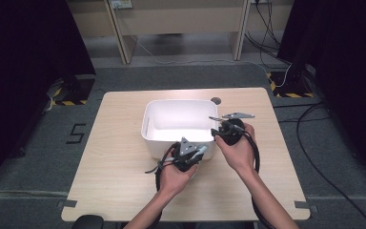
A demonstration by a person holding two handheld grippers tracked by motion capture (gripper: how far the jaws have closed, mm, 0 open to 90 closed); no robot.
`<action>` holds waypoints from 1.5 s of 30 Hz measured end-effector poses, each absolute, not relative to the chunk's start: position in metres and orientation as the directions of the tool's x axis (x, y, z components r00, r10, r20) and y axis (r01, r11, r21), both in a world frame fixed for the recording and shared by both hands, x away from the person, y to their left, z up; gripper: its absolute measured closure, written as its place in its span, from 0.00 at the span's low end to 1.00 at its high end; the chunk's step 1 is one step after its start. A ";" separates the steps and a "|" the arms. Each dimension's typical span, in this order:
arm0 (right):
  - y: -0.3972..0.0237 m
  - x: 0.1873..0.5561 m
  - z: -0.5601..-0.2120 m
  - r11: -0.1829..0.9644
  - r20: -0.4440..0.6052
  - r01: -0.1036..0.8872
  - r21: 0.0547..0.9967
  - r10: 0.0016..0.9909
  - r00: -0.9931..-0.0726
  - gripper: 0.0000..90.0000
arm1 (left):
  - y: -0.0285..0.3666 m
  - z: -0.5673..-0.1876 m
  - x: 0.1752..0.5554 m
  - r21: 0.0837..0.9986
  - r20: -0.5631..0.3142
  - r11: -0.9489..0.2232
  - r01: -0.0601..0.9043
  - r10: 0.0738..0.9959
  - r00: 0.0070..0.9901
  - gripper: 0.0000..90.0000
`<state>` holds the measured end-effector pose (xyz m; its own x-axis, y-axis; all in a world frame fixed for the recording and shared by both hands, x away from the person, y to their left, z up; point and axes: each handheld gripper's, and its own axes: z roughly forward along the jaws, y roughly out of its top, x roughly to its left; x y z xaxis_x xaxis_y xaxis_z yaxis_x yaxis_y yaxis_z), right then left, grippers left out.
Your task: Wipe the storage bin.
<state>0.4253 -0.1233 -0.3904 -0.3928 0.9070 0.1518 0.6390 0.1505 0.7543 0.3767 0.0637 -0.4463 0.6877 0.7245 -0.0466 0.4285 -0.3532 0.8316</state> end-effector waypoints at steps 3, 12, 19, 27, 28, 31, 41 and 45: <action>-0.123 0.425 -0.391 0.150 0.152 0.638 0.755 0.907 -0.393 0.75 | 0.064 -0.442 0.376 0.837 -0.043 -0.350 0.422 0.725 0.687 0.88; -0.123 0.425 -0.391 0.149 0.153 0.639 0.755 0.907 -0.392 0.75 | 0.066 -0.432 0.374 0.848 -0.040 -0.340 0.406 0.724 0.689 0.88; -0.123 0.426 -0.391 0.151 0.151 0.637 0.756 0.907 -0.394 0.75 | 0.065 -0.432 0.375 0.848 -0.047 -0.336 0.410 0.723 0.690 0.88; -0.123 0.425 -0.390 0.150 0.152 0.640 0.753 0.908 -0.391 0.75 | 0.060 -0.431 0.375 0.847 -0.039 -0.347 0.402 0.715 0.698 0.88; -0.123 0.425 -0.390 0.150 0.153 0.640 0.754 0.907 -0.392 0.75 | 0.058 -0.430 0.376 0.845 -0.033 -0.355 0.400 0.712 0.702 0.88; -0.123 0.425 -0.391 0.150 0.152 0.639 0.755 0.907 -0.393 0.75 | 0.054 -0.430 0.376 0.845 -0.035 -0.355 0.400 0.709 0.704 0.88; -0.123 0.425 -0.391 0.149 0.153 0.640 0.754 0.907 -0.392 0.75 | 0.051 -0.431 0.377 0.846 -0.037 -0.354 0.399 0.707 0.706 0.88; -0.123 0.425 -0.391 0.148 0.154 0.639 0.755 0.907 -0.392 0.75 | 0.052 -0.432 0.377 0.844 -0.031 -0.359 0.398 0.708 0.706 0.88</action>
<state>0.4254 -0.1235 -0.3907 -0.3916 0.9071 0.1545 0.6394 0.1476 0.7546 0.3770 0.0515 -0.4320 0.7056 0.7079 -0.0314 0.3978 -0.3592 0.8442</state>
